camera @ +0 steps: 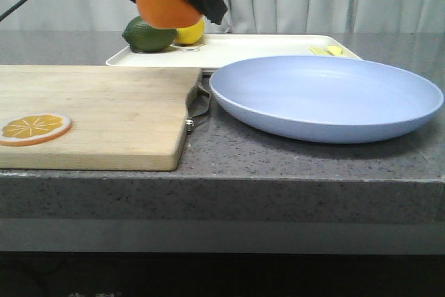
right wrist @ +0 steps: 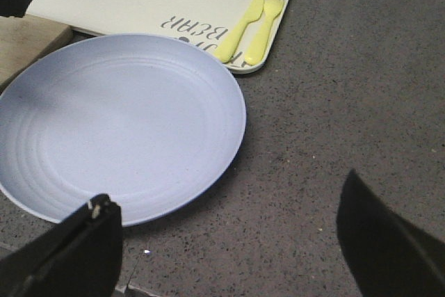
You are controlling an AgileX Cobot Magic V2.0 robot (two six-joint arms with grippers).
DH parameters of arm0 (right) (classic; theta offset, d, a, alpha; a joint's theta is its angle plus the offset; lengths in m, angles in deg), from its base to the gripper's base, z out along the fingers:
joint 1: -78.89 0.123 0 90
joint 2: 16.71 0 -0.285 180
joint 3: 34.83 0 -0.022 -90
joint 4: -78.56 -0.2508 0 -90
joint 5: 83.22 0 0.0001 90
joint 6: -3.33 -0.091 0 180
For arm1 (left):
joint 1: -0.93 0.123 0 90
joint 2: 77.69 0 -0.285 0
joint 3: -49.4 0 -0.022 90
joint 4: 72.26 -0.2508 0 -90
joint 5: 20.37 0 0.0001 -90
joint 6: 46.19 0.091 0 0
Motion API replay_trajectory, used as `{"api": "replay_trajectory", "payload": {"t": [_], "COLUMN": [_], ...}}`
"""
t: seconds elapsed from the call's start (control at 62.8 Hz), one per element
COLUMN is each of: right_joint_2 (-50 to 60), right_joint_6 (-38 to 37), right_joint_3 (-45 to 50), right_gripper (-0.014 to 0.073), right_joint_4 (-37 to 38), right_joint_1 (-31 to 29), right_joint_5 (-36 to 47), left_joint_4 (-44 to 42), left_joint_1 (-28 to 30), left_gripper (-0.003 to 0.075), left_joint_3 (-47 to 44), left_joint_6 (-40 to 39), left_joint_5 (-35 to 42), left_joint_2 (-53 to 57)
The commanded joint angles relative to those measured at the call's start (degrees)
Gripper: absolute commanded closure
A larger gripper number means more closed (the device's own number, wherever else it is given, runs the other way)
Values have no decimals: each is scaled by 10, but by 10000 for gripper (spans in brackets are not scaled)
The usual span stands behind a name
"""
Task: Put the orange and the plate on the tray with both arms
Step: 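Lift the orange with the left gripper and carry it over the blue plate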
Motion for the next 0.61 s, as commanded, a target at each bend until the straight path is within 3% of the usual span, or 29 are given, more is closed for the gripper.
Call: {"api": "replay_trajectory", "payload": {"t": [0.0, 0.271, 0.59], "right_joint_2": [-5, -5, -5], "right_joint_6": [4, 4, 4], "right_joint_3": [-17, -17, -17], "right_gripper": [-38, -38, -38], "right_joint_4": [0, 0, 0], "right_joint_1": [2, 2, 2], "right_joint_5": [39, 39, 39], "left_joint_4": [3, 2, 11], "left_joint_1": [-19, -55, -59], "left_gripper": [382, 382, 382], "left_joint_3": [33, 34, 34], "left_joint_6": [0, 0, 0], "left_joint_5": [28, 58, 81], "left_joint_2": [33, 33, 33]}}
